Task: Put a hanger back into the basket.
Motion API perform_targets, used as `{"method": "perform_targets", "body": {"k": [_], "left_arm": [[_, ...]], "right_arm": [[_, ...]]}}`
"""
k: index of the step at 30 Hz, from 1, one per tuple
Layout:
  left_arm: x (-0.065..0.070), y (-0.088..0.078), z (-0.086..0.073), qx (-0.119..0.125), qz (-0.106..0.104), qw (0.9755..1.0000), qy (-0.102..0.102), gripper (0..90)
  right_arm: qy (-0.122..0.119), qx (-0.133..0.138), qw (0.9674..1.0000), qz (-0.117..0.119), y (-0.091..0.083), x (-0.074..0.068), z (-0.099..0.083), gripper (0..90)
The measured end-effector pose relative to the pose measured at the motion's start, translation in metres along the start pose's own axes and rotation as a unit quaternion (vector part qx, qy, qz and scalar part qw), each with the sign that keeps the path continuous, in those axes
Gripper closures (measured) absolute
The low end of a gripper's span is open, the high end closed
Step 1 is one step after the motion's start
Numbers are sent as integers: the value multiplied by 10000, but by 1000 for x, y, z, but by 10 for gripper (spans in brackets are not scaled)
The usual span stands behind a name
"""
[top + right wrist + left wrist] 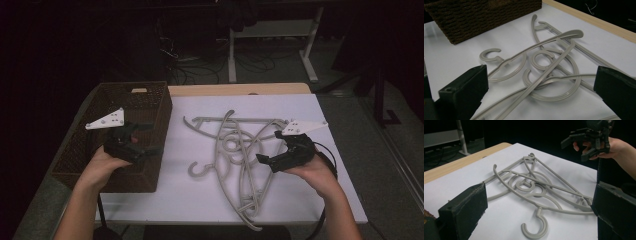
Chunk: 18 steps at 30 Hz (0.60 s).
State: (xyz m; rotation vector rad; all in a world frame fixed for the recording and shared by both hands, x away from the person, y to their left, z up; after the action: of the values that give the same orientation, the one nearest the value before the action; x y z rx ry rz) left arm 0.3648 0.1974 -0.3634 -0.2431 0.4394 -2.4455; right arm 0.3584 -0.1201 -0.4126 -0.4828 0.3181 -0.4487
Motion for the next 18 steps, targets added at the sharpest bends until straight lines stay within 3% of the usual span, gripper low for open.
{"method": "perform_targets", "body": {"k": [10, 18], "left_arm": [[6, 9, 10, -18, 54, 10000, -39, 0], [31, 34, 22, -80, -51, 10000, 29, 0]], "right_arm": [[28, -10, 10000, -7, -1, 2, -2, 0], [12, -157, 9999, -45, 4, 2, -6, 0]]}}
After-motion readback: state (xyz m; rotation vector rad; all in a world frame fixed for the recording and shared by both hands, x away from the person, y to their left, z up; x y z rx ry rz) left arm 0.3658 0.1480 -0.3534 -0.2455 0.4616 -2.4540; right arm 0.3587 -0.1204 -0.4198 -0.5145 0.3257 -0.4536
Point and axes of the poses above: each handheld gripper's, and its own axes: y roughly forward along the jaws, z roughly out of its top, x roughly to its right, the point moved 10 cm from there along y, roughly forward along the jaws, and after that the axes turned 14 degrees about z, right-handed, at the moved point
